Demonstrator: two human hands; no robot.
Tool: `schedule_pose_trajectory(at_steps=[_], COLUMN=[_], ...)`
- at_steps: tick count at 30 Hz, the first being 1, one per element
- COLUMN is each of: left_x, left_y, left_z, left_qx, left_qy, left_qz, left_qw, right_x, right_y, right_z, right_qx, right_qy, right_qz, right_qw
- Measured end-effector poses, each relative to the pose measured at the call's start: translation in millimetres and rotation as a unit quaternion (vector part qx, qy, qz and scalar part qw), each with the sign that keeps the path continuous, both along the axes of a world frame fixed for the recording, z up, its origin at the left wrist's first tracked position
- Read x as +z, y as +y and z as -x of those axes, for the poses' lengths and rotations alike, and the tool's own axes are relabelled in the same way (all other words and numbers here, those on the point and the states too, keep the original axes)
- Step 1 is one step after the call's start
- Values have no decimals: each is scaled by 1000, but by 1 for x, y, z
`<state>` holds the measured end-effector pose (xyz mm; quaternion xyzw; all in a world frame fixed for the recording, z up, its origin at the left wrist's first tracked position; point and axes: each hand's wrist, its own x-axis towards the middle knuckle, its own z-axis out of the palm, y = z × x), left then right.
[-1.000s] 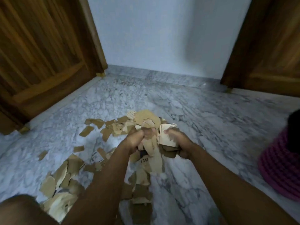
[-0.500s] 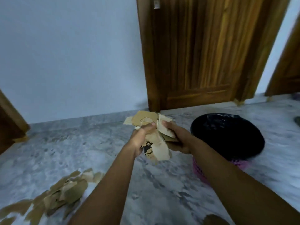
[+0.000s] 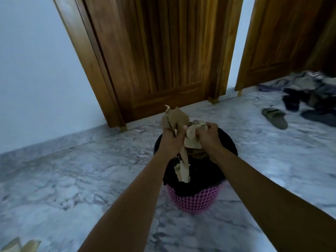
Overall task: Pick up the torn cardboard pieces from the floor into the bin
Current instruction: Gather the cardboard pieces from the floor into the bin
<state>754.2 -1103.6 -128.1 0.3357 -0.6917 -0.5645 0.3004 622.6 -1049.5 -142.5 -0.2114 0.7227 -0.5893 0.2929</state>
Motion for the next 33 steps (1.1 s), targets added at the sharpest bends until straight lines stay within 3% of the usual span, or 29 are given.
schedule_pose_trajectory(at_steps=[4,8,17,24,29,33], left_x=[-14,-29,-6,3,-33,-77], left_y=[-8,-19,-13,20,76,138], left_z=[0,-13,-82,-269,-441,-546], left_qx=[-57,-79,-23,132,235,293], left_qy=[-84,-124,-162,-215,-254,-263], left_qz=[-31,-96,-19,43,-40,-86], left_qw=[994,985,986,967,937,915], right_x=[-18,-30,-2,6,-43,-92], right_y=[3,11,14,2,30,60], right_z=[8,15,-32,-218,-383,-489], right_qx=[90,142,177,327,446,560], right_qy=[98,88,172,246,259,275], right_qz=[-12,-67,-97,-44,-33,-52], right_qw=[991,984,964,911,856,780])
